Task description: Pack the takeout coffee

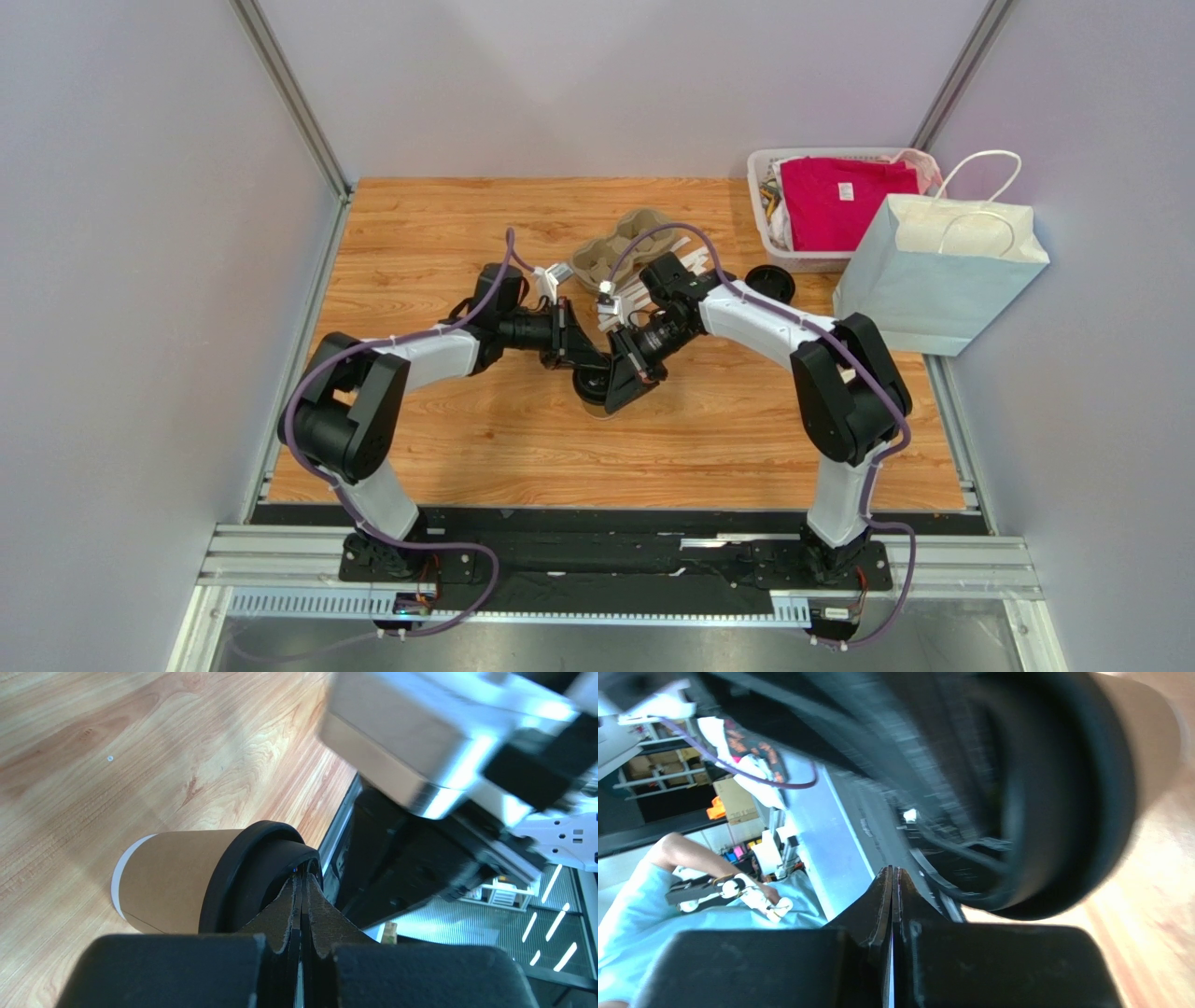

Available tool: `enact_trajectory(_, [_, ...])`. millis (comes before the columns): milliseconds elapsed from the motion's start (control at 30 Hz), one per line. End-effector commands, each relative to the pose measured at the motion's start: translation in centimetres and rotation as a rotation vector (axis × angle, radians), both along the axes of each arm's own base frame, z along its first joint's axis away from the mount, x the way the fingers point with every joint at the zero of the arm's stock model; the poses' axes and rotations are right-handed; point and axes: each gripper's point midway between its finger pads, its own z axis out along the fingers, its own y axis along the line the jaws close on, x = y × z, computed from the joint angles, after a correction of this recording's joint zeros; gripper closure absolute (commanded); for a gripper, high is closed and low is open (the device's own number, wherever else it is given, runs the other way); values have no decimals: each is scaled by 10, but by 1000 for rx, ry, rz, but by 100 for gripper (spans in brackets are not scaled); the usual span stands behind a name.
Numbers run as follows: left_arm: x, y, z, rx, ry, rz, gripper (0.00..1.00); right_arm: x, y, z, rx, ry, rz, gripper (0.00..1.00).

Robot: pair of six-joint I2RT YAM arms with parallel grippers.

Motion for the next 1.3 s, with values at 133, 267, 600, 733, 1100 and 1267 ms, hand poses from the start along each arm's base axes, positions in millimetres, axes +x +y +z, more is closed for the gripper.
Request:
enact_trajectory(133, [2,3,-7,10,-24,-3,100,12,-7,-31,-108,-32,-28,99])
enact_trajectory(267, [1,1,14,-24,-74,-23,100,11,-4,-15,-59,-35,-13,98])
enact_trajectory(600, [-14,10,98,-58,-307,-57,34,6,-8,65,119,-132,26,85])
enact_trajectory(733, [-13,26,109,81,-425,-38,25,16,-26,65,72,-187,-3,74])
enact_trajectory(1100, [-11,44,75,691,-736,-295,1,65,-81,55,-112,-295,-189,49])
enact_trajectory(1267, [-20,28,58,777,-764,-389,1,79,-96,54,-168,-334,-243,36])
